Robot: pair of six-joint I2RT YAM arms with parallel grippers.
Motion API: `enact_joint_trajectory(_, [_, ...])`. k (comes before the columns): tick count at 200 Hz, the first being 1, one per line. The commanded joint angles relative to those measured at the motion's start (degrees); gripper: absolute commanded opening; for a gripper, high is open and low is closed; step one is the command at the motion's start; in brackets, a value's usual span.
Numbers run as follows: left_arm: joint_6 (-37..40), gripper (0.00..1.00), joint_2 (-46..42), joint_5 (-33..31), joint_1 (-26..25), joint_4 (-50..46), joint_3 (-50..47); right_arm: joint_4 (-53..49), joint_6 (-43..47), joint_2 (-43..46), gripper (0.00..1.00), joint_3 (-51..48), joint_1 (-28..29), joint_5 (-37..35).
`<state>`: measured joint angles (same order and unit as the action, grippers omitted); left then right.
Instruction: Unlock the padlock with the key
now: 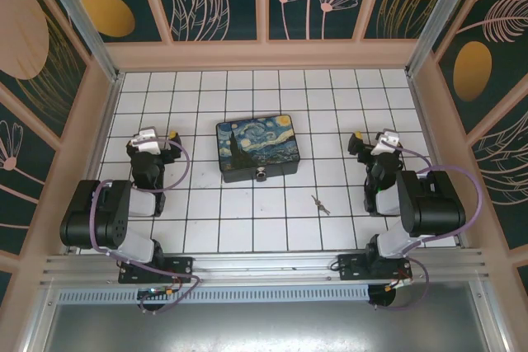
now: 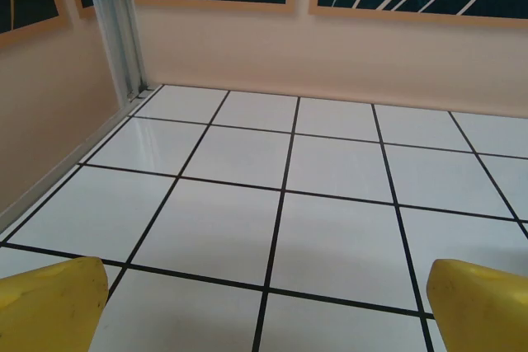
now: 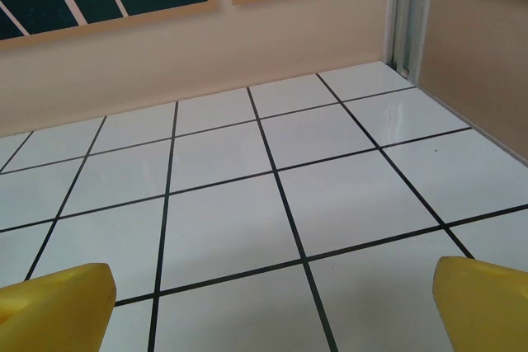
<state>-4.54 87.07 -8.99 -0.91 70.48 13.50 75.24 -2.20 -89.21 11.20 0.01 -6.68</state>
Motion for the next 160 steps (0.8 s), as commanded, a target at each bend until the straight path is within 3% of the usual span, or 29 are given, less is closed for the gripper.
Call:
enact_joint_trajectory(1, [0.05, 0.99, -0.13, 0.20, 0.20, 2.33, 0.04, 2.95, 0.61, -0.43, 0.99, 0.14, 0.21, -1.81])
enact_joint_trajectory(98, [0.05, 0.99, -0.07, 0.21, 0.21, 2.13, 0.14, 2.59, 0.59, -0.44, 0.99, 0.35, -0.10, -0.76])
enact_joint_trajectory(160, [-0.06, 0.99, 0.01, 0.38, 0.20, 1.77, 0.38, 0.86, 1.91, -0.27, 0.99, 1.12, -1.41, 7.50])
